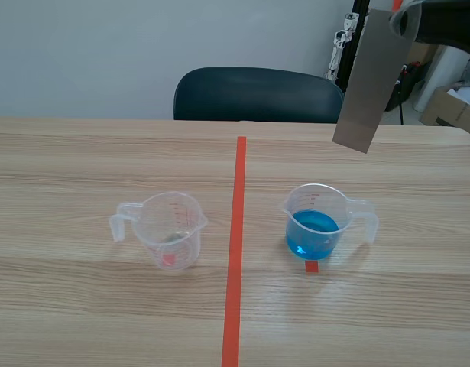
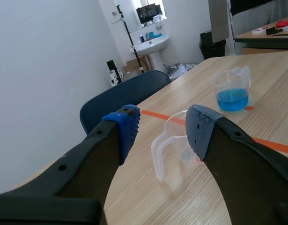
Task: Do the redox reaction experiment. move the plate over the blue solution
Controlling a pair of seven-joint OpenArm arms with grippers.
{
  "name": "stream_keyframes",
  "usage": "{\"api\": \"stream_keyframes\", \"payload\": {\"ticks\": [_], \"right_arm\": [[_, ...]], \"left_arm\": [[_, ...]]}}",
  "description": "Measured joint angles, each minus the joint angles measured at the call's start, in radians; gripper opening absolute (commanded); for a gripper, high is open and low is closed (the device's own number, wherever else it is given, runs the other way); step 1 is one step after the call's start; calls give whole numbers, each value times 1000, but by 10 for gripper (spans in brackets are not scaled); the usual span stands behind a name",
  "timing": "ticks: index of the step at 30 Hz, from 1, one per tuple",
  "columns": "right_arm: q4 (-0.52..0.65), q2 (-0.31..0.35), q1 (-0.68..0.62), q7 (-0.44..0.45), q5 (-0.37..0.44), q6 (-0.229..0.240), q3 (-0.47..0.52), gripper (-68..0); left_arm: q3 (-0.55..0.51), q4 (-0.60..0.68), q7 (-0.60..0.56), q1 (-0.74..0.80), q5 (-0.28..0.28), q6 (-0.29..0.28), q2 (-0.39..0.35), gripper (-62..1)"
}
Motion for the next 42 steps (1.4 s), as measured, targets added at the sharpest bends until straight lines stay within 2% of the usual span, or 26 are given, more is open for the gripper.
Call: {"api": "stream_keyframes", "payload": {"ticks": [2,4,6,9,17,22,26,33,37,42], "right_arm": [[4,8,-16,18,-6,-1,0,-669],[6,10,-35,21,-26,0,0,-669],[6,10,-49,26,-33,0,0,-669],[6,10,-63,35,-34,0,0,-669],[6,10,-67,44,-34,0,0,-669],[12,7,-66,43,-34,0,0,-669],[49,7,-66,43,-54,0,0,-669],[92,4,-66,43,-60,0,0,-669],[91,4,-66,43,-60,0,0,-669],[91,4,-66,43,-60,0,0,-669]], "left_arm": [[0,19,1,-4,0,-11,-34,-439],[0,46,34,-19,13,-86,-61,-483],[0,79,119,-47,29,-166,-79,-520],[0,139,269,-94,52,-237,-90,-554],[10,282,400,-168,49,-239,-87,-571],[99,363,470,-219,50,-249,-87,-571],[189,414,571,-273,50,-249,-82,-571],[312,443,736,-397,51,-249,-2,-571],[356,443,817,-454,96,-250,47,-571],[375,443,913,-502,95,-250,97,-571]]}}
